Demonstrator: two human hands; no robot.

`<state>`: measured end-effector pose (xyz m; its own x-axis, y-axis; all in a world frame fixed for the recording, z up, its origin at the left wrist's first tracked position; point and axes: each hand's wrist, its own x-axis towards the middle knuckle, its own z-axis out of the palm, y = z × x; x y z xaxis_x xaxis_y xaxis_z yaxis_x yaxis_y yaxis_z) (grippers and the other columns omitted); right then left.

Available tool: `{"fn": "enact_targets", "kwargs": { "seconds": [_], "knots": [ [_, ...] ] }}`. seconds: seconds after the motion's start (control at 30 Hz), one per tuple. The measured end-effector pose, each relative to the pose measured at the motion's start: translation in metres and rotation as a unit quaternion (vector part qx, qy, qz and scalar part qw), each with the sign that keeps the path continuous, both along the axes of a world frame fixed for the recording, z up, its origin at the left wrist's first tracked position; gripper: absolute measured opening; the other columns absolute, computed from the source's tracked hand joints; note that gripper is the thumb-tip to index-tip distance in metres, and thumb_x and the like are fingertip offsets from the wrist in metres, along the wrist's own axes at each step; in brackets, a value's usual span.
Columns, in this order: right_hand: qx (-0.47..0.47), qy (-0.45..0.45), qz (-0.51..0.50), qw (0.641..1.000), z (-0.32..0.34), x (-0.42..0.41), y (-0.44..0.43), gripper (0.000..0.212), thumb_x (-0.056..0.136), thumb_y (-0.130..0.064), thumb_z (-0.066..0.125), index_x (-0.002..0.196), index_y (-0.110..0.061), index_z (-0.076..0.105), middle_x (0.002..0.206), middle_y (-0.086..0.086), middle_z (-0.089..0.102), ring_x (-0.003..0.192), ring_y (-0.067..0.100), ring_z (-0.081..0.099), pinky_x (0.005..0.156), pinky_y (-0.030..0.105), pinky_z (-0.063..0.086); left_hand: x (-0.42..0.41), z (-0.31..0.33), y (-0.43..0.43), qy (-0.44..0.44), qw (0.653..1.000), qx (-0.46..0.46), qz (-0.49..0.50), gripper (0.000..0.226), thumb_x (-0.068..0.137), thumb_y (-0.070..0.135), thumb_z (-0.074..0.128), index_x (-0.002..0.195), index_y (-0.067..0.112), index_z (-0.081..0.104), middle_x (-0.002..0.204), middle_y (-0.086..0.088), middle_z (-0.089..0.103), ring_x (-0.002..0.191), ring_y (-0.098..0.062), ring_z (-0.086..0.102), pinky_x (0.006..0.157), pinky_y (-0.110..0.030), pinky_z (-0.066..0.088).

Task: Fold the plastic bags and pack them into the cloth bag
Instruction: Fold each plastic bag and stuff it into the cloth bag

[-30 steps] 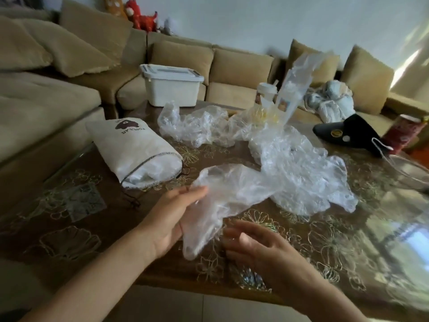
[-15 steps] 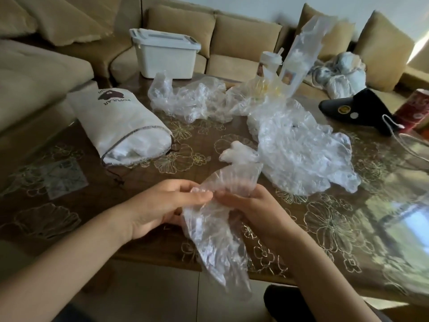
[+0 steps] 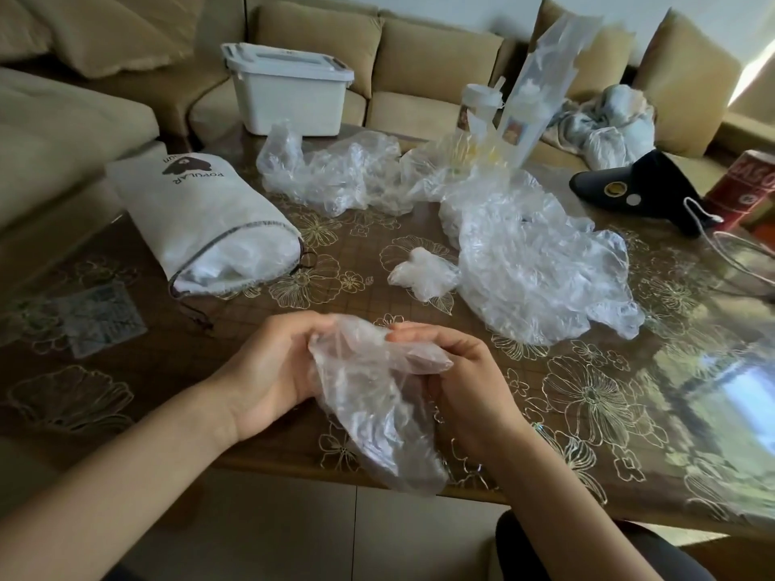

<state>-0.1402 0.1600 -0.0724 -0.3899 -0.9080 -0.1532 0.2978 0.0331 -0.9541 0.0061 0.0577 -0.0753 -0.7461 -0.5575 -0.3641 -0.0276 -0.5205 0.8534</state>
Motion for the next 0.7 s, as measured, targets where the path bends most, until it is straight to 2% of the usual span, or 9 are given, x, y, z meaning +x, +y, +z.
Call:
{"fn": "enact_targets", "kwargs": {
  "seconds": [0.07, 0.17, 0.23, 0.4, 0.47, 0.53, 0.57, 0.63, 0.7],
  "knots": [
    [-0.022, 0.047, -0.018, 0.998, -0.003, 0.003, 0.0, 0.038, 0.083, 0.015, 0.051, 0.063, -0.008, 0.074, 0.095, 0.0, 0.068, 0.082, 0.012, 0.064, 0.063, 0.022, 0.053, 0.004, 0.0, -0.003, 0.032, 0.997, 0.059, -0.03, 0.055, 0.085, 0.045, 0.044, 0.107, 0.001, 0.07, 0.106, -0.021, 0.067, 0.089, -0.029, 0.065, 0.081, -0.041, 0.05],
    [-0.074, 0.141, -0.05, 0.986, -0.01, 0.005, 0.0, 0.035, 0.083, 0.014, 0.056, 0.072, -0.012, 0.077, 0.103, 0.0, 0.064, 0.097, 0.011, 0.061, 0.073, 0.023, 0.053, 0.008, -0.001, -0.002, 0.055, 0.99, 0.051, -0.118, 0.067, 0.074, 0.062, 0.062, 0.119, 0.013, 0.065, 0.124, -0.018, 0.061, 0.109, -0.03, 0.061, 0.089, -0.042, 0.053],
    [-0.094, 0.213, -0.051, 0.971, -0.015, 0.004, -0.002, 0.037, 0.082, 0.014, 0.058, 0.077, -0.017, 0.077, 0.106, -0.001, 0.062, 0.102, 0.011, 0.059, 0.081, 0.029, 0.054, 0.009, -0.001, 0.0, 0.053, 0.989, 0.033, -0.131, 0.061, 0.066, 0.052, 0.077, 0.116, 0.018, 0.067, 0.121, -0.016, 0.064, 0.105, -0.027, 0.064, 0.083, -0.038, 0.055],
    [-0.116, 0.306, 0.023, 0.945, -0.017, 0.001, 0.002, 0.052, 0.078, 0.006, 0.048, 0.099, -0.035, 0.073, 0.118, -0.016, 0.055, 0.112, 0.011, 0.054, 0.083, 0.025, 0.05, 0.01, -0.004, 0.001, -0.01, 0.999, 0.017, -0.035, 0.03, 0.073, 0.02, 0.076, 0.101, 0.008, 0.073, 0.103, -0.017, 0.071, 0.085, -0.025, 0.068, 0.07, -0.032, 0.056],
    [-0.129, 0.453, 0.038, 0.881, -0.019, -0.004, 0.01, 0.076, 0.074, 0.011, 0.051, 0.129, -0.043, 0.051, 0.136, -0.018, 0.041, 0.123, 0.009, 0.045, 0.095, 0.022, 0.044, 0.011, -0.003, -0.002, -0.016, 1.0, 0.011, -0.003, 0.031, 0.069, 0.015, 0.07, 0.099, 0.006, 0.073, 0.099, -0.018, 0.071, 0.08, -0.025, 0.068, 0.066, -0.031, 0.056],
    [-0.139, 0.643, 0.039, 0.752, -0.024, -0.002, 0.014, 0.098, 0.068, 0.006, 0.063, 0.146, -0.037, 0.023, 0.152, -0.009, 0.017, 0.138, 0.004, 0.021, 0.105, 0.031, 0.036, 0.015, -0.002, -0.008, -0.019, 1.0, 0.003, 0.015, 0.034, 0.072, 0.013, 0.073, 0.105, 0.006, 0.071, 0.104, -0.02, 0.069, 0.089, -0.03, 0.067, 0.072, -0.034, 0.054],
    [-0.147, 0.7, 0.032, 0.698, -0.025, 0.002, 0.012, 0.104, 0.062, 0.002, 0.067, 0.147, -0.034, 0.019, 0.155, -0.004, 0.01, 0.14, 0.003, 0.011, 0.102, 0.036, 0.036, 0.017, -0.001, -0.012, -0.02, 1.0, -0.005, 0.016, 0.035, 0.074, 0.013, 0.073, 0.109, 0.007, 0.07, 0.106, -0.021, 0.069, 0.095, -0.033, 0.065, 0.076, -0.036, 0.052],
    [-0.175, 0.717, 0.014, 0.674, -0.025, 0.014, 0.009, 0.085, 0.061, -0.004, 0.063, 0.136, -0.037, 0.038, 0.153, 0.0, 0.017, 0.139, 0.005, 0.012, 0.093, 0.042, 0.045, 0.018, -0.001, -0.013, -0.027, 0.999, -0.026, 0.017, 0.036, 0.075, 0.013, 0.069, 0.11, 0.006, 0.069, 0.106, -0.021, 0.068, 0.093, -0.032, 0.065, 0.073, -0.033, 0.052],
    [-0.216, 0.686, -0.001, 0.695, -0.024, 0.019, 0.007, 0.04, 0.074, -0.022, 0.06, 0.108, -0.041, 0.058, 0.149, -0.006, 0.03, 0.139, 0.01, 0.022, 0.089, 0.044, 0.048, 0.016, 0.001, -0.011, -0.033, 0.998, -0.049, 0.037, 0.035, 0.073, 0.013, 0.067, 0.106, 0.003, 0.069, 0.1, -0.02, 0.07, 0.08, -0.026, 0.068, 0.062, -0.028, 0.053]
  ]
}}
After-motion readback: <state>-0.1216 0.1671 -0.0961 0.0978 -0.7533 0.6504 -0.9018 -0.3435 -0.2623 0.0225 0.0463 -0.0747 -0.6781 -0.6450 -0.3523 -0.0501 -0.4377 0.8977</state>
